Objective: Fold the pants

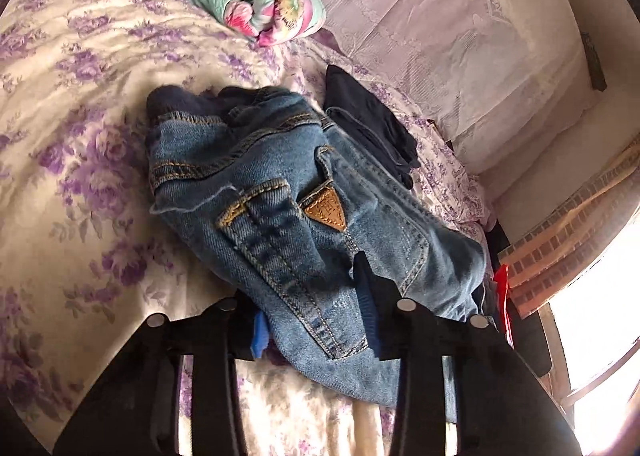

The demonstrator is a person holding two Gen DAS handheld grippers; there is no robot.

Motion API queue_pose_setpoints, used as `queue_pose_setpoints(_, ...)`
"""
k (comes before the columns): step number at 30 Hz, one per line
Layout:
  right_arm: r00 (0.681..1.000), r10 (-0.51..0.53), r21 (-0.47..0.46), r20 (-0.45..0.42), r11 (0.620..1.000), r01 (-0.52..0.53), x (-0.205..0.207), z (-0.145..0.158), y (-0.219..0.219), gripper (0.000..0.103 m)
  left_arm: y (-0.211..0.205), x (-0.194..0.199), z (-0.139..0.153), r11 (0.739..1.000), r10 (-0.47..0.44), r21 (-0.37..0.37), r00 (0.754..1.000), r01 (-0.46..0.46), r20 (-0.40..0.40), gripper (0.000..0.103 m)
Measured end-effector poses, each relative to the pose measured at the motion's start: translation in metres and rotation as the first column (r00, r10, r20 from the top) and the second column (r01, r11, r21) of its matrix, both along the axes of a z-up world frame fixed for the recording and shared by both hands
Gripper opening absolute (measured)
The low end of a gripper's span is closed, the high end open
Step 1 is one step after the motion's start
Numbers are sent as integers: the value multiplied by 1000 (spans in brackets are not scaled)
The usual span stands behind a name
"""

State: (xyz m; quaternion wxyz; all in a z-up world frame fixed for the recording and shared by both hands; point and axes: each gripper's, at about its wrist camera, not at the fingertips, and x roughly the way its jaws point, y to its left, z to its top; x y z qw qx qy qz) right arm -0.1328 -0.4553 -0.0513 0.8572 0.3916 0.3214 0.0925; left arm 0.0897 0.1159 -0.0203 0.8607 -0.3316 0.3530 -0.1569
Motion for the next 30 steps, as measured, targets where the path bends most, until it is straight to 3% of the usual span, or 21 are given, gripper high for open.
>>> queue_pose_setpoints(2,1000,-28,22,-10,999,28,5,-3,-7,83,0,-2,10,1000,-4,6,1000,4,30,28)
queue_pose_setpoints(5,997,-70,20,-9,997,71,12,-7,-16,59,-3,-1,24,1000,-11,28,998,10,55,24)
queue_pose_setpoints(7,997,-72,66,2,995,72,14,-15,-23,10,-4,1,30,999,-10,47,998,7,65,22)
queue_pose_setpoints(8,998,-67,102,12,993,65,13,-17,-27,9,-5,0,34,999,-7,52,997,4,71,21)
queue_pose_setpoints(12,995,-36,47,91,998,32,22,9,-30,9,-9,-1,54,997,-9,74,992,-1,125,18)
queue_pose_setpoints(15,989,-17,54,144,999,9,56,42,-43,9,-20,11,76,994,-7,112,985,-13,170,18)
queue_pose_setpoints(18,986,-1,14,166,1000,-2,129,73,-56,9,-31,51,95,990,2,136,986,-26,169,18)
queue_pose_setpoints(21,992,-50,-24,119,998,53,230,85,-71,9,-52,125,103,994,10,107,998,-18,68,18)
queue_pose_setpoints(23,988,-146,-10,51,989,147,279,78,-88,18,-68,168,99,990,31,136,999,-28,-23,19)
queue_pose_setpoints(24,981,-195,-37,4,980,195,290,75,-94,44,-74,178,95,987,34,156,998,-26,-53,22)
queue_pose_setpoints(25,972,-236,-60,-10,970,235,291,74,-96,68,-79,180,93,983,32,184,997,-19,-65,31)
queue_pose_setpoints(26,968,-251,-60,28,966,252,282,73,-94,69,-84,174,91,977,17,215,998,-5,-55,39)
queue_pose_setpoints(28,977,-196,-120,83,971,205,259,71,-83,69,-89,147,92,961,-6,278,1000,1,14,86)
queue_pose_setpoints(30,985,-151,-205,88,965,166,226,65,-70,69,-86,116,93,942,-28,336,997,4,67,94)
